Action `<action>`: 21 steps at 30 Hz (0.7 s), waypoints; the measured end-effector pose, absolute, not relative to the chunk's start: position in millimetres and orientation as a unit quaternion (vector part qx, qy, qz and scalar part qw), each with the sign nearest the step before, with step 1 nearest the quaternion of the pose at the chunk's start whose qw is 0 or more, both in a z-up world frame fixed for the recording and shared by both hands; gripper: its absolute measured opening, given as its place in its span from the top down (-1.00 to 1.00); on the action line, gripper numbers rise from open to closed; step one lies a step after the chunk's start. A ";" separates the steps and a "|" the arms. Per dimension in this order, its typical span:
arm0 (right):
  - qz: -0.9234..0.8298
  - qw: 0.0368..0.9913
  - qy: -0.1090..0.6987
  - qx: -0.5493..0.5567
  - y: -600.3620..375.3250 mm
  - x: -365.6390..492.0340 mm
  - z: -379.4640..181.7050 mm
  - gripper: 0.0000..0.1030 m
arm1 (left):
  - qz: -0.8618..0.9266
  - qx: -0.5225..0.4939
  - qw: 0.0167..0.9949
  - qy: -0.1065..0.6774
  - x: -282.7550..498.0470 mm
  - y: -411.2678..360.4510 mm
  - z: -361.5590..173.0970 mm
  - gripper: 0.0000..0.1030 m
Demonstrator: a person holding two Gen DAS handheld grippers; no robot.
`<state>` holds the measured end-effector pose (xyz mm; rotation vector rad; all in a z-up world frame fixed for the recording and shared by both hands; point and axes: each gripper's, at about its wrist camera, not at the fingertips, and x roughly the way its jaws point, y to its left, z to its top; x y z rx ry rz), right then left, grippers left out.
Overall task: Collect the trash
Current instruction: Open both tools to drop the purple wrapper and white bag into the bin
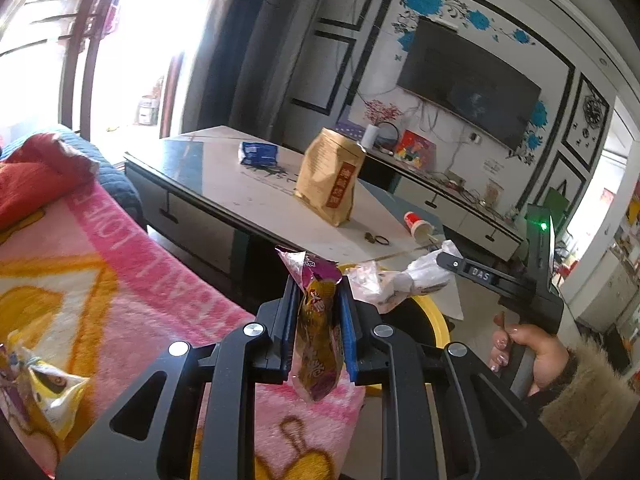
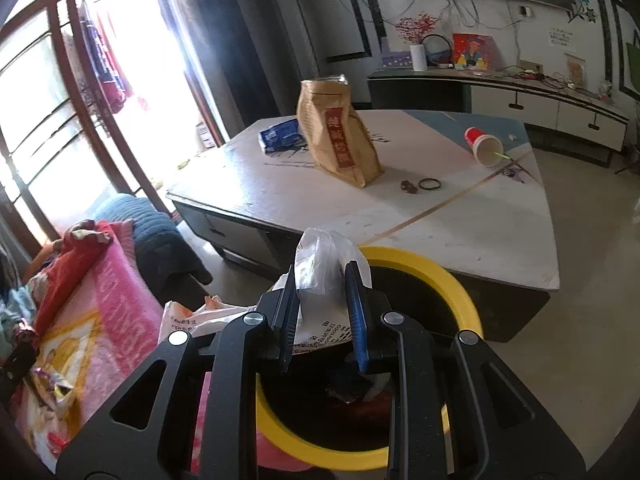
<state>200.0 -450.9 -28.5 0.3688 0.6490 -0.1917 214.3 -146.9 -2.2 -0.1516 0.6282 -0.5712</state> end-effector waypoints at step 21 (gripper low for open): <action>-0.165 0.907 0.327 0.210 -500.8 195.7 -54.3 0.67 | -0.328 -0.028 0.884 0.331 223.7 -227.9 -37.6 0.64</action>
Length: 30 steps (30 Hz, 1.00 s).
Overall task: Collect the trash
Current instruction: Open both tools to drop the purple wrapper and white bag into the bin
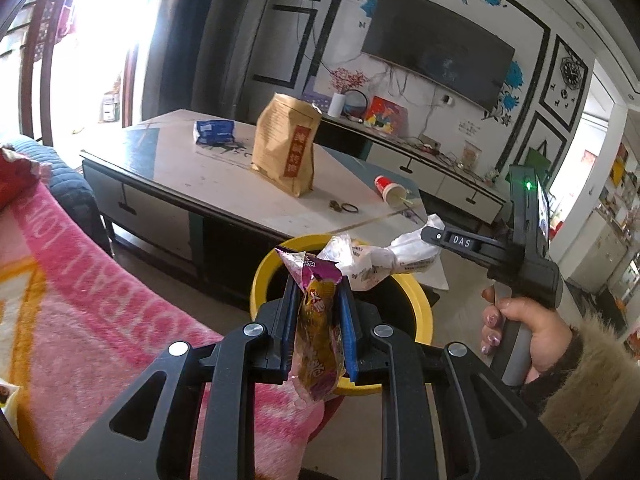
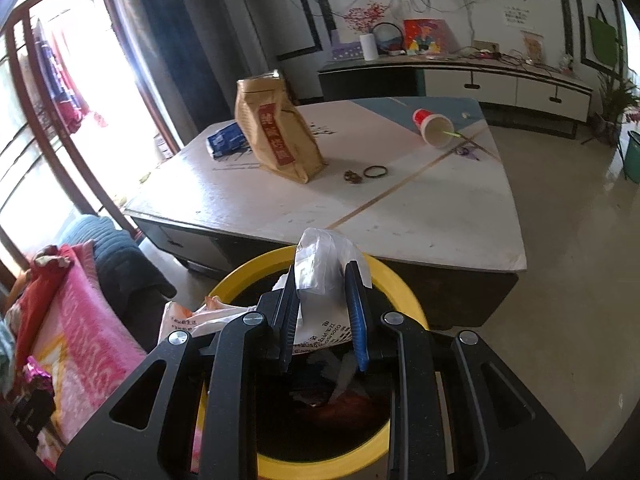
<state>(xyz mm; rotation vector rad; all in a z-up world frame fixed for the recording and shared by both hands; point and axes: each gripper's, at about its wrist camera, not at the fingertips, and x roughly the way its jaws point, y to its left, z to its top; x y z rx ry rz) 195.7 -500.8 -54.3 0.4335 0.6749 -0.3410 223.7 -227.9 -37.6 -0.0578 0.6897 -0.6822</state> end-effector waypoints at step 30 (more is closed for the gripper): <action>-0.150 0.912 0.311 0.219 -501.8 191.4 -47.1 0.05 | -0.343 -0.035 0.864 0.366 249.6 -276.3 -76.3 -0.80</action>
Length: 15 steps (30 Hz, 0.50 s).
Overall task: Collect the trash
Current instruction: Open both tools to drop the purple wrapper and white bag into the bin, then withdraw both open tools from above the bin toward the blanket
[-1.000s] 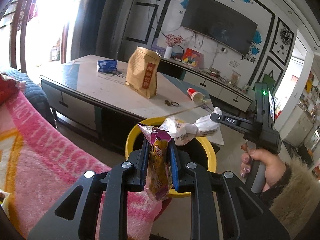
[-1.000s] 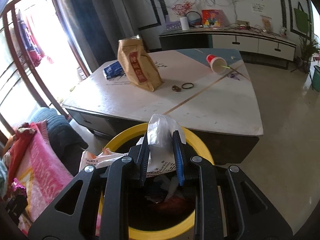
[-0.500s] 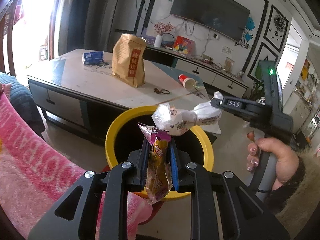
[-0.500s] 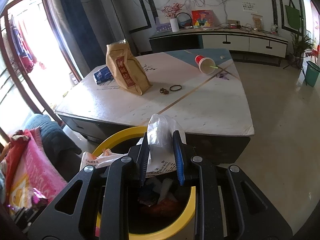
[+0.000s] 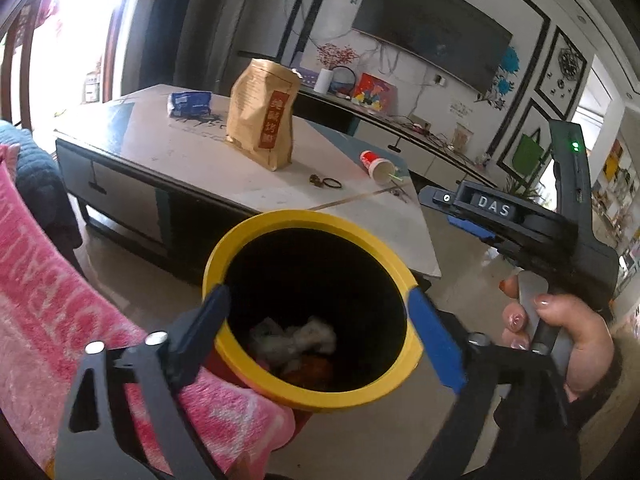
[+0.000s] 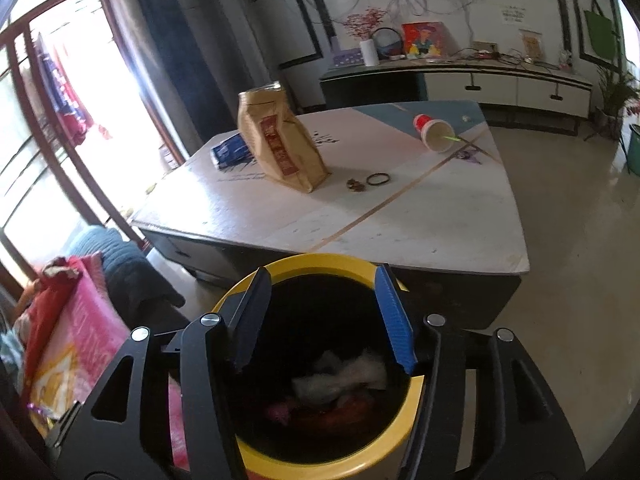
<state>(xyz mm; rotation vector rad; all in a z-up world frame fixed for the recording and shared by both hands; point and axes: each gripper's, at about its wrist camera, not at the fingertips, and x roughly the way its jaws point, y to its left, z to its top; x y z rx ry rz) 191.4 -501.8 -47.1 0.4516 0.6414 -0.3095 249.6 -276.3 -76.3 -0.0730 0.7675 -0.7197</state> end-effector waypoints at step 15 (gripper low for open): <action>-0.076 0.933 0.311 0.162 -439.7 200.8 -26.5 -0.22 | -0.270 -0.051 0.900 0.338 235.7 -207.4 -46.8 -0.86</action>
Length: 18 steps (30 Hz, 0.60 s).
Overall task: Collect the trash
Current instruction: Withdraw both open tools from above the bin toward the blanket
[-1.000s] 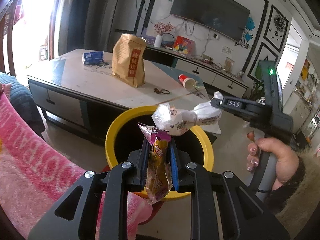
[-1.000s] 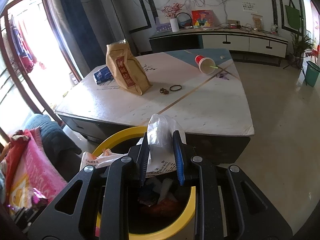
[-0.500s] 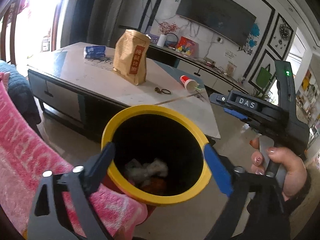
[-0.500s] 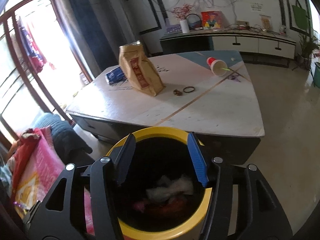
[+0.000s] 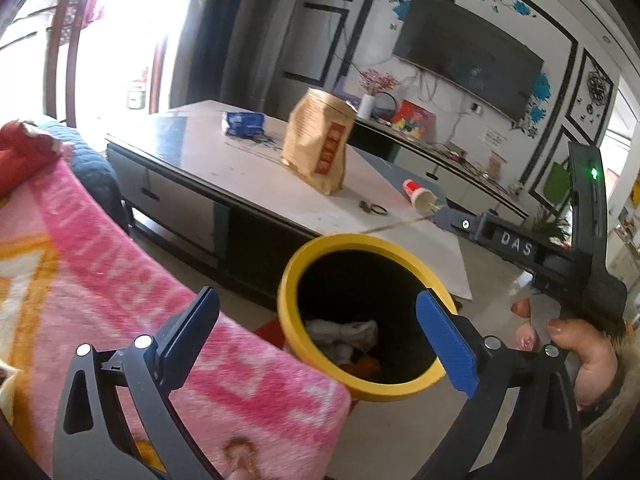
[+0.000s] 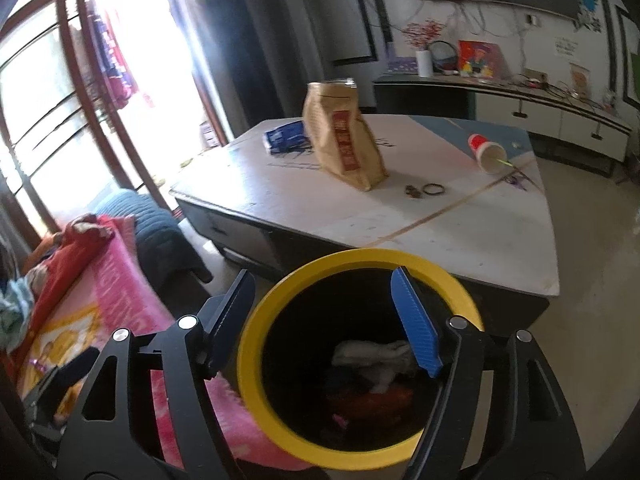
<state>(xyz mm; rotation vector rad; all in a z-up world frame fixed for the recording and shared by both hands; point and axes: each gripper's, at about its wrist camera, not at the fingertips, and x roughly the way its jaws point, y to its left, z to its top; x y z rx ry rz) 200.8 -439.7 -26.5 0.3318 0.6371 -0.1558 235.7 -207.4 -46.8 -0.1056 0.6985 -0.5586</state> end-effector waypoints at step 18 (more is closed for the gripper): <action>0.017 0.945 0.303 0.123 -359.6 198.1 -8.4 -0.38 | -0.186 -0.080 0.932 0.300 213.3 -123.2 -18.4 -0.87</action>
